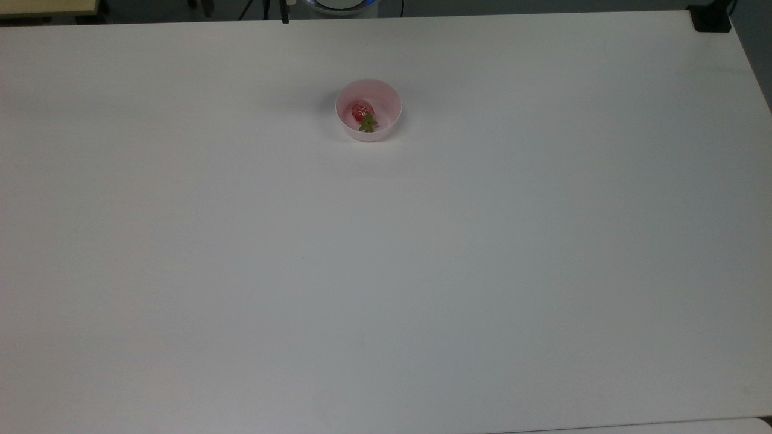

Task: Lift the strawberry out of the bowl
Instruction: 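Move the gripper down over the pink bowl toward the strawberry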

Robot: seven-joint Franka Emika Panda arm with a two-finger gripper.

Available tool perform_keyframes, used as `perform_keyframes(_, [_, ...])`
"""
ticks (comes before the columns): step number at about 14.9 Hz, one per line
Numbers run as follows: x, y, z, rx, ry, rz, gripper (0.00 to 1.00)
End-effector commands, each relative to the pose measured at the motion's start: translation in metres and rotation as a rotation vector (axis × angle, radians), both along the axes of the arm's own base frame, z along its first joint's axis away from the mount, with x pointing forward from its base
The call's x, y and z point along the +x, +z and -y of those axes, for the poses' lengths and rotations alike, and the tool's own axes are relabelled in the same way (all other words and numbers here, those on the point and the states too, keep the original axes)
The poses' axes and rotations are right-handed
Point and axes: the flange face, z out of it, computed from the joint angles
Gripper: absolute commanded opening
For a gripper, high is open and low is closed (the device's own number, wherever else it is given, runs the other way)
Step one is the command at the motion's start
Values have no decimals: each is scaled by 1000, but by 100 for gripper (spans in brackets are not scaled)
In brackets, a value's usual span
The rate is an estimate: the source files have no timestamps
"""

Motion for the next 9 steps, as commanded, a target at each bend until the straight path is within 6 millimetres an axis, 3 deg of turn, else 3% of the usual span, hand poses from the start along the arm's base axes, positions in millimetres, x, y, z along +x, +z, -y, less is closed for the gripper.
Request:
perform_keyframes(1, [-2,6,-1,24,7,-11,100])
perform_keyframes(9, [-2,6,-2,24,8,-11,100])
